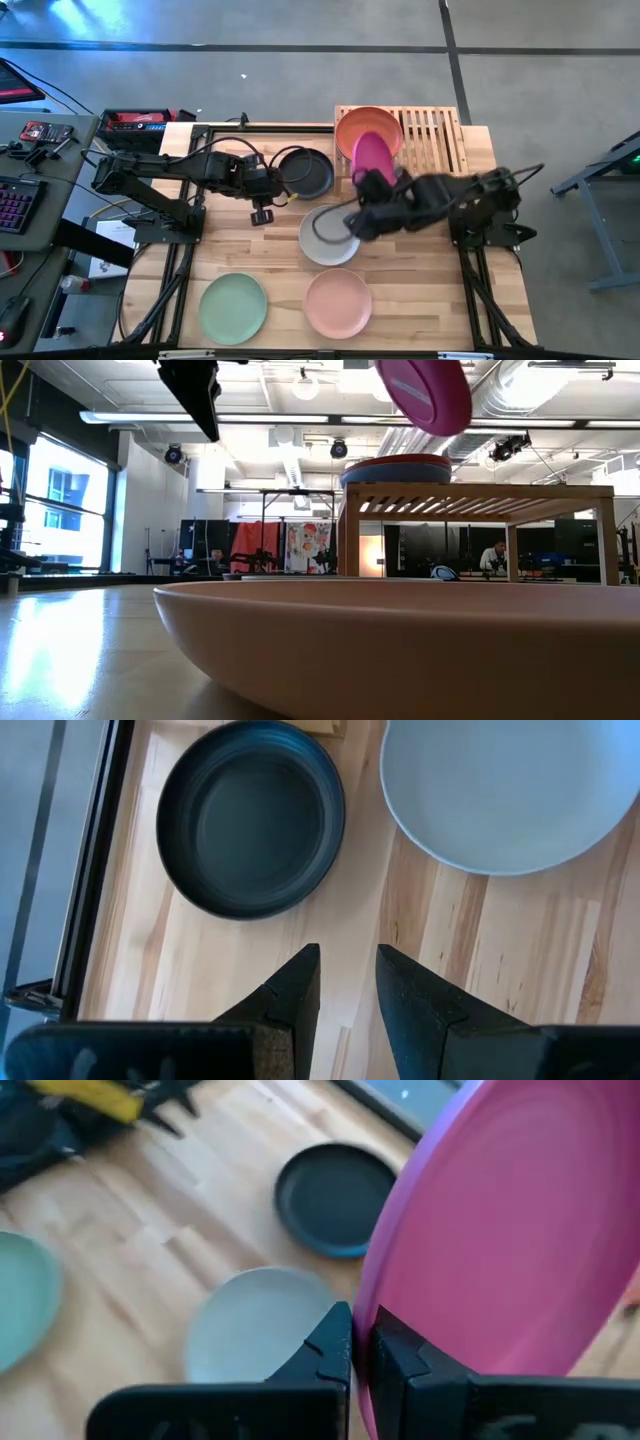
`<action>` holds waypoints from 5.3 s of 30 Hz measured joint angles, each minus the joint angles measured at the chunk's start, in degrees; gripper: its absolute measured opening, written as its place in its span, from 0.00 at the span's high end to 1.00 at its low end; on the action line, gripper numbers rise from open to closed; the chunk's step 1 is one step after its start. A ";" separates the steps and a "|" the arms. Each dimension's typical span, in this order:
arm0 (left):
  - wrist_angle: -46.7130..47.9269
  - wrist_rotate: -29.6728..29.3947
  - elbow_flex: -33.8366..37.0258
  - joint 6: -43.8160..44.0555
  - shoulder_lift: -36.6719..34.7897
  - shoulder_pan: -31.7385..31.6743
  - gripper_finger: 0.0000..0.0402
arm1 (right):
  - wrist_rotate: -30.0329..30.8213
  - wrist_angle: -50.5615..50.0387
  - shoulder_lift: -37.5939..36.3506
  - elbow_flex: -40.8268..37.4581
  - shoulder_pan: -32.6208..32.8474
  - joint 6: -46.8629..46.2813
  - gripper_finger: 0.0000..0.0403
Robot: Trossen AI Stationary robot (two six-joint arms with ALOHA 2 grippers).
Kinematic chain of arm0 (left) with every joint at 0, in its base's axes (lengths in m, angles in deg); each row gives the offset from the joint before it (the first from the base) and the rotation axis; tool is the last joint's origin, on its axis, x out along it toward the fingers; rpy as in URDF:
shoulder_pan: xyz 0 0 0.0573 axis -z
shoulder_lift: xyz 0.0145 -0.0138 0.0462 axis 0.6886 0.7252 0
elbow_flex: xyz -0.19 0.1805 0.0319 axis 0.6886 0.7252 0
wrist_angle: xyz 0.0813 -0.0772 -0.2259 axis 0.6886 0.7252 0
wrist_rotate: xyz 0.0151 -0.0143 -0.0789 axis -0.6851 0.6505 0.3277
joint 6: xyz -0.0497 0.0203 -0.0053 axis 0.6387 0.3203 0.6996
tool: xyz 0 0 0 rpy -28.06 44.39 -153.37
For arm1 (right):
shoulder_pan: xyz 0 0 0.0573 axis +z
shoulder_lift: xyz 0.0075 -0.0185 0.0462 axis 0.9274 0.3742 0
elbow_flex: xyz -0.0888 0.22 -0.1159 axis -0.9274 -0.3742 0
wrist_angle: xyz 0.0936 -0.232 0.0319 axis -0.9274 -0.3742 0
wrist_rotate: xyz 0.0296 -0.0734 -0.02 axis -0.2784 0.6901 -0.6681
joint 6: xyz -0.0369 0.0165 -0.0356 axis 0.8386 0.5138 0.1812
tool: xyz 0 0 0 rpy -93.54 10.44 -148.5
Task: Place and stack plates onto a shelf
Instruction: Stack the pink plate on top of the orange plate on the shelf, then put the black plate on the shelf
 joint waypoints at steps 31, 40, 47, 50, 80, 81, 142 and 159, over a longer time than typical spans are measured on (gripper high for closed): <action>-0.36 -0.41 0.00 14.68 0.00 -9.28 0.78 | -15.95 0.01 1.70 0.02 -31.18 62.30 1.00; -0.33 -0.49 0.00 18.11 0.00 -11.34 0.78 | -19.59 0.02 4.13 0.02 -31.87 62.01 1.00; -0.33 -0.46 0.00 18.94 0.00 -11.32 0.78 | -21.76 0.02 4.22 0.02 -31.94 59.00 1.00; -0.33 -0.46 0.00 19.10 0.00 -11.32 0.78 | -20.82 0.02 4.20 0.02 -31.92 61.05 1.00; -0.62 -0.45 0.00 21.19 0.02 -12.31 0.78 | -12.53 2.37 -10.23 -18.10 -32.15 63.89 1.00; -0.62 -0.46 0.00 21.46 0.02 -12.50 0.78 | -12.68 2.74 -10.14 -18.16 -31.90 64.44 1.00; -0.62 -0.41 -0.02 23.49 0.04 -13.10 0.78 | -13.84 0.67 -5.09 -17.42 -31.27 66.25 0.68; -0.60 1.85 -0.02 23.43 0.94 -13.13 0.78 | -18.43 0.05 -5.70 -3.47 -26.76 58.79 0.67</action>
